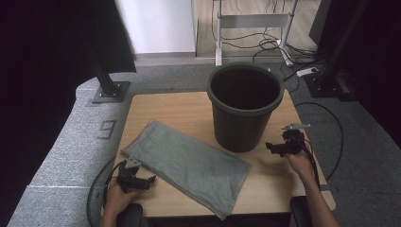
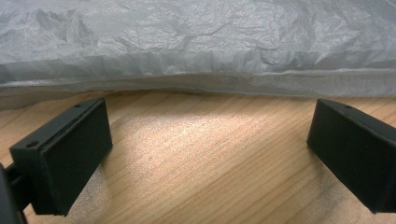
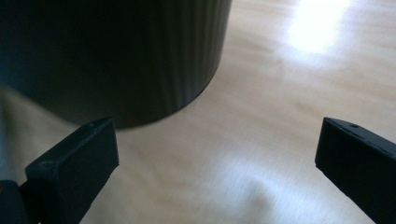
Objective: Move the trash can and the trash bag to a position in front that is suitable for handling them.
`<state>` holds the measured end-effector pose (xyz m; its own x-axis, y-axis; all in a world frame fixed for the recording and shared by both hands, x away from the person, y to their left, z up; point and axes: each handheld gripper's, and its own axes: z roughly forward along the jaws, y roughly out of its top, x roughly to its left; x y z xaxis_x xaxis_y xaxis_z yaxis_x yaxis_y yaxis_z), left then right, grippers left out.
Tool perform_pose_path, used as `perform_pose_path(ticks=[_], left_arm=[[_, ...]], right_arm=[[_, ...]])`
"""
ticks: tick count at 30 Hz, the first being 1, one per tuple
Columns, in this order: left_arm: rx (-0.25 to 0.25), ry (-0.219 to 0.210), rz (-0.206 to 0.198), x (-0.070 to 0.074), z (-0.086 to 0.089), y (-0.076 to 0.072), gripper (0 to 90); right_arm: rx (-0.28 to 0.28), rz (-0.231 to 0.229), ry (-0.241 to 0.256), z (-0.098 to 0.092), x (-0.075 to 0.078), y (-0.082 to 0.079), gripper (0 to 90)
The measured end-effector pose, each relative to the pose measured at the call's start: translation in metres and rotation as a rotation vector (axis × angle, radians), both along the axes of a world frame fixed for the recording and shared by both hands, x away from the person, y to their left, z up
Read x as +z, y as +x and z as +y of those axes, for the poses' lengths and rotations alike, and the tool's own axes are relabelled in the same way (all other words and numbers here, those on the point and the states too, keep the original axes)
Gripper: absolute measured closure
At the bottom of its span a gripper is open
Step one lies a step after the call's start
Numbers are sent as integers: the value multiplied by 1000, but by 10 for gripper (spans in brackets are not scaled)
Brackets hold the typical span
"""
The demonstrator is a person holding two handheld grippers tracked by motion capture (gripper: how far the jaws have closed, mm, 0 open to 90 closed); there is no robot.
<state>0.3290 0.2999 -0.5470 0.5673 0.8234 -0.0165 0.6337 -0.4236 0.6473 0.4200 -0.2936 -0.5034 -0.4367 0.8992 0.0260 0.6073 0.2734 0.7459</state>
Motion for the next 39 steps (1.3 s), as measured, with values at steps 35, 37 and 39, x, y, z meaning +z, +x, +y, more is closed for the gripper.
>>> perform_pose_path(ticks=[35,37,39], left_arm=[[2,0,1,0,0,-1,0],[2,0,1,0,0,-1,0],[2,0,1,0,0,-1,0]], right_arm=[[87,-6,5,142,9,117,0],[101,-1,18,154,9,123,0],[110,3,31,165,10,129,0]])
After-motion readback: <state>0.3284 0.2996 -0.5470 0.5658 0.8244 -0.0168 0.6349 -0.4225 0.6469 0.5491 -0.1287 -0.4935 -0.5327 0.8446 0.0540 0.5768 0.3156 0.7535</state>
